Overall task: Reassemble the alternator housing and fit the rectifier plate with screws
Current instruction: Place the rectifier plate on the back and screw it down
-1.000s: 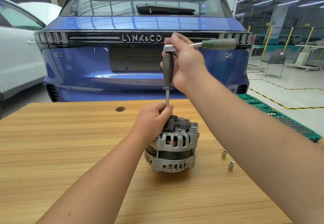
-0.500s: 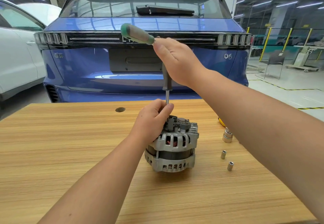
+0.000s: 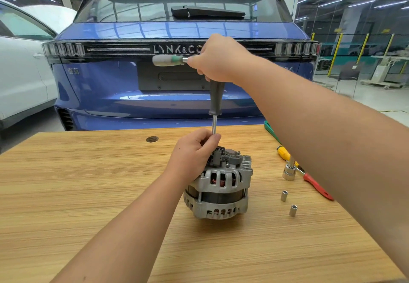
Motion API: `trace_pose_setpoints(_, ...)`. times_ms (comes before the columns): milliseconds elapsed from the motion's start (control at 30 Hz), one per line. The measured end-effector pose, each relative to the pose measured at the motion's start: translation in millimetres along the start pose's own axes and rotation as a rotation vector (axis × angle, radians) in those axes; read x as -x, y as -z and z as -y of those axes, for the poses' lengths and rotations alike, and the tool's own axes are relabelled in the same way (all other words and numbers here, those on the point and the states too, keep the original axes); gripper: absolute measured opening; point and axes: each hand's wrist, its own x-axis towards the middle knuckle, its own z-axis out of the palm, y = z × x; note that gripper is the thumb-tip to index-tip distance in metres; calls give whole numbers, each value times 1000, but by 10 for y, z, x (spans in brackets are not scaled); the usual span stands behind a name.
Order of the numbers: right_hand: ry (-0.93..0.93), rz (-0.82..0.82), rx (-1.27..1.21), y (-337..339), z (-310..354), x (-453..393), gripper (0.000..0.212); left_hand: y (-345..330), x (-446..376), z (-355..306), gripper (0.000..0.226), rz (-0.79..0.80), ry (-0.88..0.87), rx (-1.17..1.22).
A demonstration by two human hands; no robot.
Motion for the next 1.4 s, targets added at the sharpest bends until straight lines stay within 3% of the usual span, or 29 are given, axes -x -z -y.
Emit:
trace_pose_setpoints(100,-193,95,-303,-20,-98,-60,21,-4,-17,15,25,3,16,17)
trace_pose_setpoints(200,-428,282,-862,33,-267,-6,20,-4,-27,11,22,19,19,14)
trace_pose_setpoints(333,-534,360,-1544,-58,-493,118,23,4,-36,19,25,31,4,-9)
trace_pose_setpoints(400,-548,365,-1711,-136,-468,168,24,5,-30,23,27,33,4,-11)
trace_pose_setpoints(500,-508,221,-1816,-227,-349,209,17,6,-19,21,31,32,9,-8)
trace_pose_setpoints(600,-339,0,-1797,-354,-216,263,13,3,-19,13,34,25,18,-7)
trace_pose_setpoints(667,-202,-231,-1647,-447,-180,298,9,6,-18,5,36,21,17,-15)
trace_pose_setpoints(733,-52,-484,-1186,-499,-213,317,16,12,-13,-2,37,19,4,-31)
trace_pose_setpoints(800,100,-596,-729,-512,-269,323,23,17,-9,-5,38,24,1,-47)
trace_pose_setpoints(867,183,-564,-435,-488,-290,325,24,16,-10,-5,39,30,12,-40)
trace_pose_setpoints(933,244,-453,-323,-448,-280,322,23,13,-15,-4,40,28,24,-20)
trace_pose_setpoints(1100,413,-231,-412,-336,-254,342,32,10,-5,-8,28,-2,57,7)
trace_pose_setpoints(1300,306,17,-476,-236,-321,248,38,18,4,-13,29,-13,65,40)
trace_pose_setpoints(1400,334,12,-381,-179,-328,191,49,25,8,-8,37,-7,49,44)
